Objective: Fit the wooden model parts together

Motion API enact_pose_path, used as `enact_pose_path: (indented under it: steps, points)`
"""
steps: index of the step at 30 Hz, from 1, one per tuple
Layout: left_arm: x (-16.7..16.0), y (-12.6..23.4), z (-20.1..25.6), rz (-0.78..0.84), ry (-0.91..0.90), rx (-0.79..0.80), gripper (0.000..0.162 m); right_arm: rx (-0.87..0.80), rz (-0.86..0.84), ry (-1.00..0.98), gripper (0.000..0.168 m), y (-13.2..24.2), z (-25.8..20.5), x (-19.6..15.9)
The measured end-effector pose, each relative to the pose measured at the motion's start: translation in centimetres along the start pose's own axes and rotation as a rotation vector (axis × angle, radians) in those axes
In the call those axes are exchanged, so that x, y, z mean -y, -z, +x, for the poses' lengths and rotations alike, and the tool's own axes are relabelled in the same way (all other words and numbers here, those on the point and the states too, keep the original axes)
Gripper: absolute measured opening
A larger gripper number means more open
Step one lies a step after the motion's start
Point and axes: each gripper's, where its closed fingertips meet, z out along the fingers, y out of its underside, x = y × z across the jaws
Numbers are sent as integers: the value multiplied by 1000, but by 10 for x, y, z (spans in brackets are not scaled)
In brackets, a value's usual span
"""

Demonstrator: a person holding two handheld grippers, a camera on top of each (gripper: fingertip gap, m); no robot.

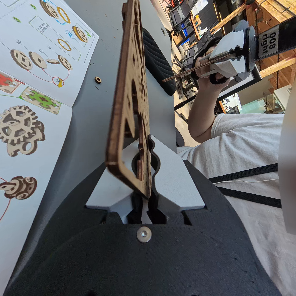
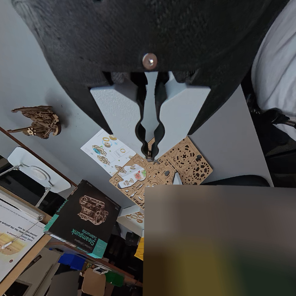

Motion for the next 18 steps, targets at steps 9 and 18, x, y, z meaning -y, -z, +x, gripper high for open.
enact_pose_path:
  steps: [9,18]
  points:
    - [-1,-1,0,-3,7,-11,1,-28,-58,39,1,-16,2,-20]
    - [-2,-3,2,-18,-23,-2,0,-28,-109,124,1,-27,-8,-24]
